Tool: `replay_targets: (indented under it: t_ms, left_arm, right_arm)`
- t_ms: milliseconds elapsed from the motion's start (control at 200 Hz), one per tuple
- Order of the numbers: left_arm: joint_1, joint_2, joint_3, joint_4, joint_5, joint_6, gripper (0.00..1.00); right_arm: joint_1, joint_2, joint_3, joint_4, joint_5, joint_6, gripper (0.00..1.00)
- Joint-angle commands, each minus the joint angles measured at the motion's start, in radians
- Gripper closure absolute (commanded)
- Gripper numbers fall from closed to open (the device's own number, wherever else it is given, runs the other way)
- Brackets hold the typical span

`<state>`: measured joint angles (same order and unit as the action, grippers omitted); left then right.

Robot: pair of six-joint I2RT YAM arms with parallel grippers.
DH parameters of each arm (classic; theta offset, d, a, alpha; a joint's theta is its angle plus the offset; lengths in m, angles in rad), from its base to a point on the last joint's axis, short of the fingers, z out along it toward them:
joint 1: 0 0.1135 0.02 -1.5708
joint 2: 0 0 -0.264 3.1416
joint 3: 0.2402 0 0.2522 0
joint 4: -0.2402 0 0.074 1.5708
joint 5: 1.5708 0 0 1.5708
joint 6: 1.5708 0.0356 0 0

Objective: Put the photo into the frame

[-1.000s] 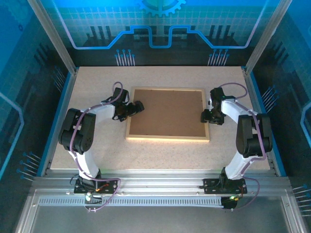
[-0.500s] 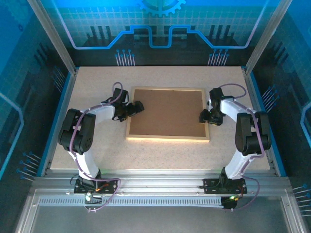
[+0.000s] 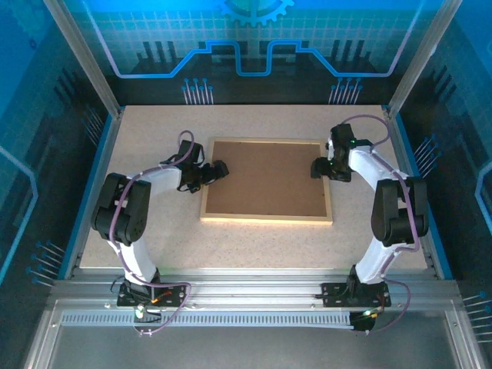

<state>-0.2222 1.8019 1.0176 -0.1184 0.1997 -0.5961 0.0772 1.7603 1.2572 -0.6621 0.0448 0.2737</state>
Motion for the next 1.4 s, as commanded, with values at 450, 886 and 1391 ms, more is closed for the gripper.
replay_targets:
  t_ms: [450, 886, 1391]
  left_arm:
    - [-0.019, -0.19, 0.004, -0.2, -0.013, 0.1, 0.01]
    - [0.06, 0.11, 0.411, -0.471, -0.216, 0.32, 0.09]
    - [0.07, 0.172, 0.425, -0.528, -0.227, 0.377, 0.21]
  right_arm:
    - [-0.084, 0.178, 0.106, 0.1, -0.058, -0.028, 0.14]
    - [-0.078, 0.151, 0.029, 0.15, -0.157, -0.047, 0.06]
    - [-0.03, 0.126, 0.022, 0.145, -0.216, -0.033, 0.21]
